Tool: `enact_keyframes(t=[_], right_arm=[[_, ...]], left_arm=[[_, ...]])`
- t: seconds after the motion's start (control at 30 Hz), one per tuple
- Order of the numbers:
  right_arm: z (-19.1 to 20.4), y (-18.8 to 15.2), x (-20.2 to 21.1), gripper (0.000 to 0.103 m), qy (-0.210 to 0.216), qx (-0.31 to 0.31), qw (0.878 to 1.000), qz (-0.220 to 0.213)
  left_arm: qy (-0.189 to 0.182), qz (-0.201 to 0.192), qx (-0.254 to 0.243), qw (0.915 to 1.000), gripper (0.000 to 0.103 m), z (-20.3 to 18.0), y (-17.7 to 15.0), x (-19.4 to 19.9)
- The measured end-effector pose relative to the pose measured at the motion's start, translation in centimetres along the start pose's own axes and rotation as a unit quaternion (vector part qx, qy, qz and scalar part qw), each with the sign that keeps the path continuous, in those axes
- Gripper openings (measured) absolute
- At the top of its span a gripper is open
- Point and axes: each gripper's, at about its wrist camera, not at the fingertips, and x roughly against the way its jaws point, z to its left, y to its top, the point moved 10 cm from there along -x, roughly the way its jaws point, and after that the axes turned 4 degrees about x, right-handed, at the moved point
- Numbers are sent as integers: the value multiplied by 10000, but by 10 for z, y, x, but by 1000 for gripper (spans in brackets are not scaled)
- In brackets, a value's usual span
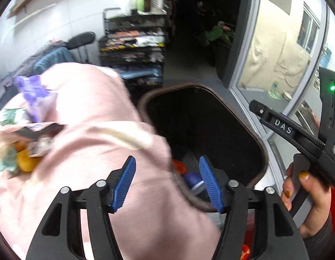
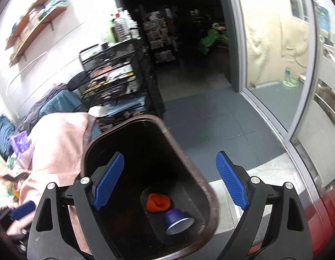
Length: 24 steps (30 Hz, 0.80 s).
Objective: Collect trash
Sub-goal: 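Open the left gripper to drop the yogurt cup into the bin, return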
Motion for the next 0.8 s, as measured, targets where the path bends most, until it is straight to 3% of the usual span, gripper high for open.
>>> enact_keyframes(t=[0.13,0.43,0.63,0.8], right_arm=[[32,-8,2,87,368,347,9987,61],[105,-33,15,87,1163,1122,9867,153],[162,-49,31,87,1753,1625,9708,217],[224,-60,49,87,2384,2212,9454,186]], left_arm=[[237,-135,284,9992,68,35,-4,20],[744,-131,1063,9915,69,117,-39,50],[916,-48,1612,9827,69,168,-60,60],[1152,-159,1866,9755,69,201,-67,73]])
